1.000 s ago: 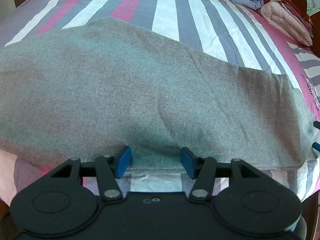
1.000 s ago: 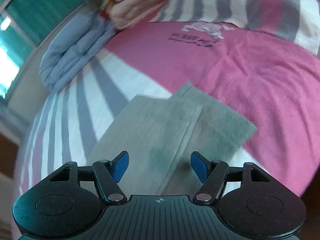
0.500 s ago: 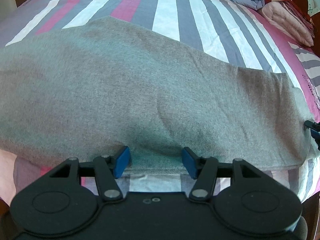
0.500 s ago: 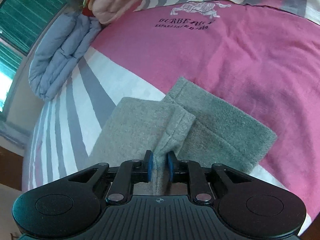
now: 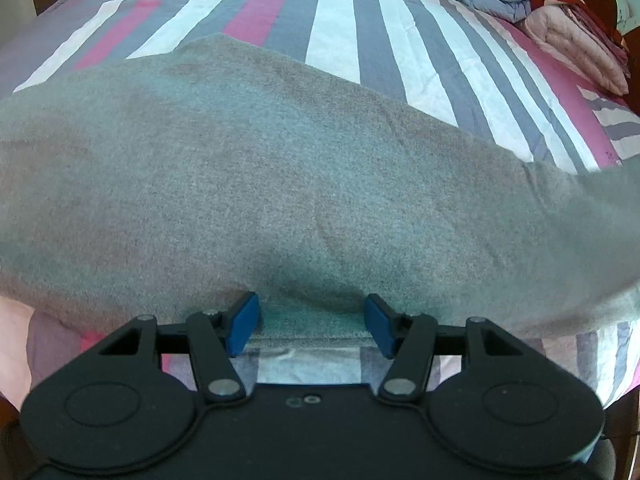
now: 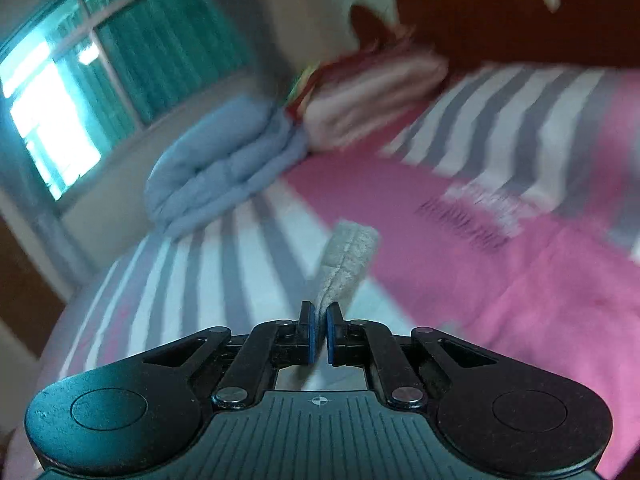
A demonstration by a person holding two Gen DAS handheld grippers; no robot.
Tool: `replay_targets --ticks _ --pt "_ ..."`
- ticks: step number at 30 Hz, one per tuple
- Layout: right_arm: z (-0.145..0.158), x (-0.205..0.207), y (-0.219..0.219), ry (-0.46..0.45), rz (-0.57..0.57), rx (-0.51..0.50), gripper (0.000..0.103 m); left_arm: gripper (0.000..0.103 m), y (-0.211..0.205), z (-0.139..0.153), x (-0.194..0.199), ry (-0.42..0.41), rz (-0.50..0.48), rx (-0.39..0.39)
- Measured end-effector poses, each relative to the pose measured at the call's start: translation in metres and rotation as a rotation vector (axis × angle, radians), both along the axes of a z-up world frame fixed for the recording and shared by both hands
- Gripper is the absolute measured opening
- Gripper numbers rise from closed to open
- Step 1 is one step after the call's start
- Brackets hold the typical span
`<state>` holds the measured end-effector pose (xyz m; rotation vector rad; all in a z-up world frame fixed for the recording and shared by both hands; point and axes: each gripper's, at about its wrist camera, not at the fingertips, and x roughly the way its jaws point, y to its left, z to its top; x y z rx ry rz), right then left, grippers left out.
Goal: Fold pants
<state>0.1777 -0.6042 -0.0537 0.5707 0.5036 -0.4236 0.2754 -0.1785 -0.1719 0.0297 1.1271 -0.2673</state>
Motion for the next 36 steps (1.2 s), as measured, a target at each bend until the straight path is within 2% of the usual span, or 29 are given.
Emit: replay_targets --ticks 3,6,10,13,15,18,20,22,25,27,31,33,36 --pt "-0.050 -0.018 -0.009 0.156 -0.055 0.056 0.005 0.051 -0.004 -0.001 -0.003 -0.012 -0.013 0.019" --pt "-0.081 -0.026 -0.012 0.234 -0.083 0.084 0.006 0.051 -0.002 0.000 -0.001 -0.005 -0.009 0.010" --pt "-0.086 -0.027 -0.022 0.268 -0.092 0.147 0.006 0.051 -0.001 0.000 -0.001 0.000 -0.004 0.003" --pt "-0.080 -0.025 -0.018 0.309 -0.045 0.085 0.006 0.051 -0.004 -0.001 -0.002 -0.007 -0.007 0.012" --pt "-0.084 -0.022 -0.018 0.341 -0.041 0.091 0.006 0.052 -0.003 0.000 -0.002 -0.006 -0.010 0.011" --pt "-0.076 -0.025 -0.016 0.350 -0.048 0.092 0.007 0.051 0.001 0.003 -0.001 -0.003 -0.006 -0.002" --pt "-0.066 -0.033 -0.015 0.305 -0.106 0.077 0.025 0.051 0.005 0.006 -0.001 -0.009 0.001 0.000" --pt "-0.056 -0.042 -0.014 0.223 -0.154 0.071 0.035 0.051 0.009 0.009 -0.001 -0.021 0.008 0.010" --pt "-0.048 -0.025 0.000 0.226 -0.083 -0.004 0.036 0.051 0.019 0.011 0.000 -0.022 0.032 0.009" --pt "-0.050 -0.009 0.016 0.243 -0.008 0.000 0.036 0.051 0.031 0.016 -0.001 -0.017 0.063 -0.002" --pt "-0.062 0.005 0.052 0.247 0.165 0.156 0.036 0.052 0.054 0.021 -0.003 -0.020 0.106 -0.004" --pt "-0.072 0.003 0.059 0.286 0.161 0.208 0.036 0.052 0.069 0.021 -0.002 -0.009 0.143 -0.010" --pt "-0.083 -0.008 0.051 0.295 0.109 0.255 0.036 0.052 0.092 0.023 0.004 0.002 0.199 -0.008"
